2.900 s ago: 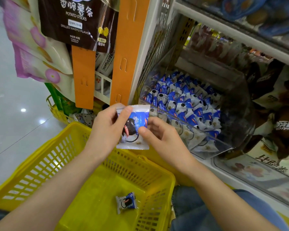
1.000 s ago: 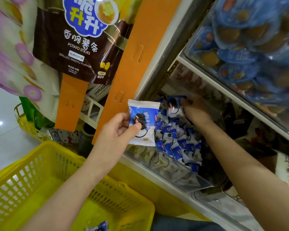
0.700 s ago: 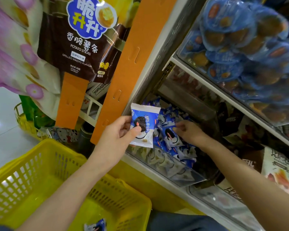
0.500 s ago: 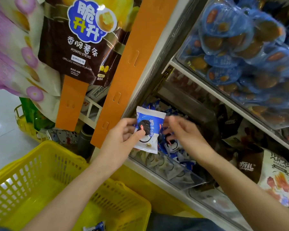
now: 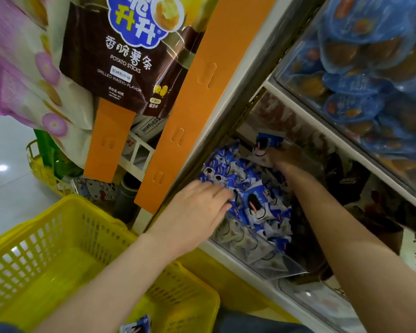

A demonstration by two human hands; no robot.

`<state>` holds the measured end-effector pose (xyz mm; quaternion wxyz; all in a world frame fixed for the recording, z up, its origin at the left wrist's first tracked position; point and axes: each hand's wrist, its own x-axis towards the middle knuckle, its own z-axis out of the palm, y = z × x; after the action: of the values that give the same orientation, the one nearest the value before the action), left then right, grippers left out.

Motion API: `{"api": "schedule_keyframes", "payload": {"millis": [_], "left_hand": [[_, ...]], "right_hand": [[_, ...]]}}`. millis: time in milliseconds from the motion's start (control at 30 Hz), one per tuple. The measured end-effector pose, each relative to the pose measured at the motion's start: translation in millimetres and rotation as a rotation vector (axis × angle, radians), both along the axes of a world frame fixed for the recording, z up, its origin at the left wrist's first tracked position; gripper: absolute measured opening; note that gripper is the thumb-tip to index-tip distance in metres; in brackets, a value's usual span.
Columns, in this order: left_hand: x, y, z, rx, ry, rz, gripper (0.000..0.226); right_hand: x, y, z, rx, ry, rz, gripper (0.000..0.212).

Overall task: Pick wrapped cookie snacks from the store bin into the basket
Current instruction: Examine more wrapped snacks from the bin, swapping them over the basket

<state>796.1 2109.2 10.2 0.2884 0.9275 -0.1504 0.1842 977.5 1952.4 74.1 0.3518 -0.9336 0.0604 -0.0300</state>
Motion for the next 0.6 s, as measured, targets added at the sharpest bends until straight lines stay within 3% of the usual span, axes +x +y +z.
{"api": "schedule_keyframes", "payload": {"millis": [167,433,600], "left_hand": [[2.8,1.7,-5.0,0.052,-0.008,-0.049,0.049],[5.3,0.7,-8.7,0.042,-0.095,-0.035,0.044],[8.6,-0.7,-11.7,0.054,-0.159,-0.003,0.041]], "right_hand": [[28.0,10.6,-23.8,-0.210,-0.145,0.087,0.026],[46.3,5.3,-13.0,-0.417,0.127,0.222,0.029],[48.4,19.6,-17.6,-0.484,0.123,0.289,0.020]]}}
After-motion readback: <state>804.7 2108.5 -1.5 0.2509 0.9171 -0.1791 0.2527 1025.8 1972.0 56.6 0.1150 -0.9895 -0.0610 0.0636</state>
